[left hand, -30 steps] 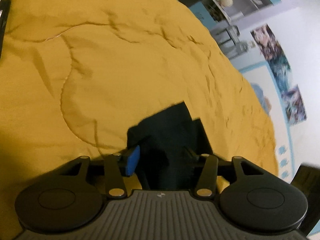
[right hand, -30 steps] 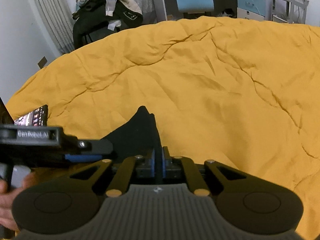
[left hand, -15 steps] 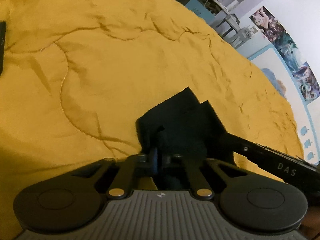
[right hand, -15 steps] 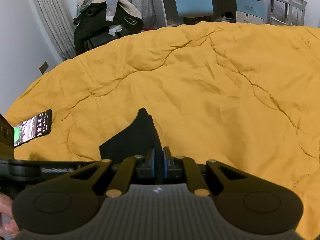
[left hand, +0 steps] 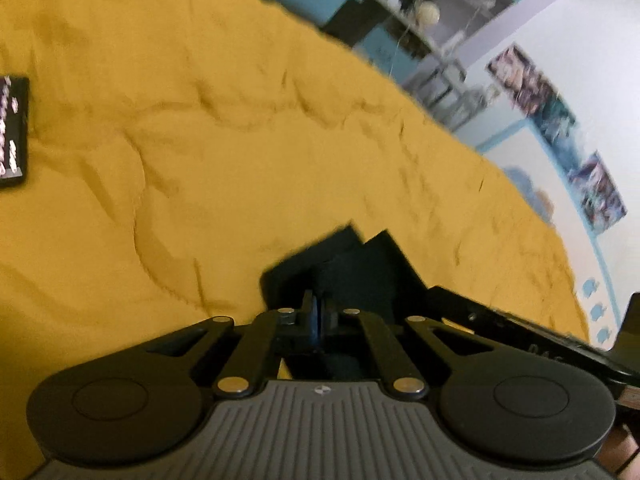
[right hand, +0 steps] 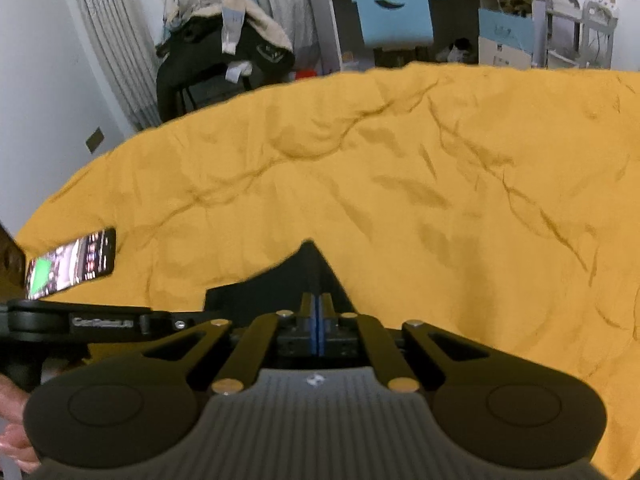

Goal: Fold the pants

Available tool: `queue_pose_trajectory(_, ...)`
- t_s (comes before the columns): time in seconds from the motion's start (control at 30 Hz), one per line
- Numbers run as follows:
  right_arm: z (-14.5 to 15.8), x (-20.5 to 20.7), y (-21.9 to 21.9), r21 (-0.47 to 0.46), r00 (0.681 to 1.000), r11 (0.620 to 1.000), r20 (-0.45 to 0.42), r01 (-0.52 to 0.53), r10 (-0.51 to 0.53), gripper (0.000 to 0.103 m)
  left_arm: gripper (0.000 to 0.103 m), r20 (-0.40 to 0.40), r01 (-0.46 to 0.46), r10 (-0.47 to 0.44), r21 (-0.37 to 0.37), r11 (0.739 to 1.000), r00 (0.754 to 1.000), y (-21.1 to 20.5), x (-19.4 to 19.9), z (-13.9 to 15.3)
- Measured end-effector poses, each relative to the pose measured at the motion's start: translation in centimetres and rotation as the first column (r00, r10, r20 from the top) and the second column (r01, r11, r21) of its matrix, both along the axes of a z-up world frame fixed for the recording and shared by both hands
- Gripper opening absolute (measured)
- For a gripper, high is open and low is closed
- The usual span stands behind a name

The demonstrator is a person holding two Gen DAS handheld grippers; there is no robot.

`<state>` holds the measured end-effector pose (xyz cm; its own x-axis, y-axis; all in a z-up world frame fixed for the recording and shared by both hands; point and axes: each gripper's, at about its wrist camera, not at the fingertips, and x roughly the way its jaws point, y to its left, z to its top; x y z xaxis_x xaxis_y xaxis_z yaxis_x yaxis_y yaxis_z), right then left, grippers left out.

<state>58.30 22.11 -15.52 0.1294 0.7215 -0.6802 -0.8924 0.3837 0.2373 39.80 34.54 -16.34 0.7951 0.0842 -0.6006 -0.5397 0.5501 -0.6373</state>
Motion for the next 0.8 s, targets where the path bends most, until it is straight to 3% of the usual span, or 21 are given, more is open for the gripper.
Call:
queue_pose_trajectory(0.07, 0.5, 0.3, 0.4, 0.018, 1.0, 1.0, 0.006, 0.008, -0.008, 0.0, 0.0, 0.02, -0.022, 0.022, -0.001, 1.0, 1.0, 0.4, -0.3, 0.1)
queue_pose_trajectory(0.23, 0.2, 0.9, 2.5, 0.002, 1.0, 1.0, 0.014, 0.005, -0.005, 0.0, 0.0, -0.018, -0.073, 0.073, -0.021, 0.997, 0.997, 1.3, -0.1, -0.8)
queue_pose_trajectory(0.33, -1.2, 0.7, 3.8, -0.063, 0.999, 0.998, 0.035, 0.008, -0.006, 0.0, 0.0, -0.07, -0.06, 0.059, -0.003, 0.998, 0.996, 1.3, 0.8, -1.7)
queue_pose_trajectory(0.4, -2.4, 0.6, 4.5, -0.139, 0.997, 0.99, 0.07, 0.03, -0.02, 0.0, 0.001, -0.074, -0.063, 0.062, -0.013, 0.998, 0.995, 1.4, 1.0, -2.2)
queue_pose_trajectory(0.47, -2.3, 0.6, 4.1, -0.152, 0.995, 0.986, 0.085, 0.071, -0.059, 0.001, 0.002, -0.07, -0.066, 0.064, -0.025, 0.998, 0.996, 1.6, 0.9, -2.1)
queue_pose_trajectory(0.63, 4.1, -0.1, -3.3, -0.018, 0.99, 0.991, 0.05, 0.131, -0.13, 0.002, 0.008, -0.068, -0.086, 0.082, -0.059, 0.995, 0.994, 2.3, 0.5, -2.2)
queue_pose_trajectory(0.8, 11.1, -4.0, -17.3, 0.063, 0.961, 0.961, 0.045, 0.271, -0.274, 0.008, 0.01, -0.075, -0.106, 0.104, -0.028, 0.994, 0.992, 2.0, 0.2, -1.4)
